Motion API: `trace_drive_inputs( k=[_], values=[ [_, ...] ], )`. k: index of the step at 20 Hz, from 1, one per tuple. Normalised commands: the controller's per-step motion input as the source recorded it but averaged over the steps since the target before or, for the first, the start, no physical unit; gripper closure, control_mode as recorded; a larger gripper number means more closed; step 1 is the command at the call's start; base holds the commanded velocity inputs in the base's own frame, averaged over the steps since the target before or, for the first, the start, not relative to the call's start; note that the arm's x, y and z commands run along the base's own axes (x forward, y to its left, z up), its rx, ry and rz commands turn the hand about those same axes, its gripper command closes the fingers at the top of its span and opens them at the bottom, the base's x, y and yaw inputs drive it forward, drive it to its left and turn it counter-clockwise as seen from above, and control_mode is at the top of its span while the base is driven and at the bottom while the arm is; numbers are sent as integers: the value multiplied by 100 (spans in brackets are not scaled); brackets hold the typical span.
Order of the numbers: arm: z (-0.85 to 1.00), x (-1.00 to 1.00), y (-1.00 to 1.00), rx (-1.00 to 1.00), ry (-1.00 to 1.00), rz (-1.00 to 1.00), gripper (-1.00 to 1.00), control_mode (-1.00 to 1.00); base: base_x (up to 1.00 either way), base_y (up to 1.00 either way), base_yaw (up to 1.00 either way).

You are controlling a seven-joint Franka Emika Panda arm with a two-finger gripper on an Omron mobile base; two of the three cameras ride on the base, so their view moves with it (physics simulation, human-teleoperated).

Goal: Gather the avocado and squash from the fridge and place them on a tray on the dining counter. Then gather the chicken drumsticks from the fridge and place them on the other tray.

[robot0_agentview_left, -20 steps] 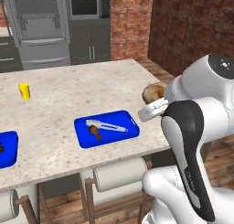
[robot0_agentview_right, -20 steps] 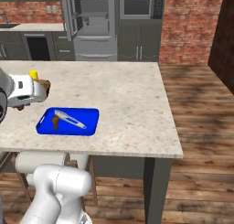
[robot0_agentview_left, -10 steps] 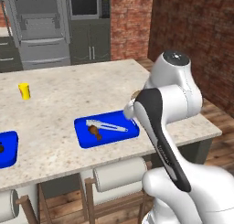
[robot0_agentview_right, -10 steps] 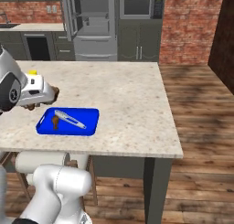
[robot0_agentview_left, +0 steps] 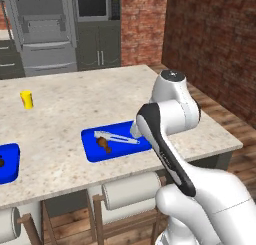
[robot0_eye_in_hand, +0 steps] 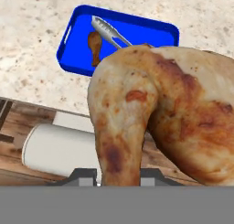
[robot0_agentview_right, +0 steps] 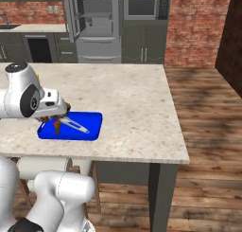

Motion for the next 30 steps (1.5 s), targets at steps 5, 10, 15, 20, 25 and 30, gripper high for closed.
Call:
trace_drive_inputs(
  k=[5, 10, 15, 20, 25, 30],
  values=[
    [-66, 63, 1, -6, 4, 0, 100, -100, 0, 0, 0],
    [-51, 72, 18, -1, 0, -1, 100, -100, 0, 0, 0],
    [-46, 69, 19, 0, 0, -1, 100, -100, 0, 0, 0],
    [-43, 57, 13, -1, 7, 0, 100, -100, 0, 0, 0],
    [-42, 57, 10, 0, 9, 0, 100, -100, 0, 0, 0],
    [-42, 57, 11, -1, 9, 0, 100, -100, 0, 0, 0]
  ],
)
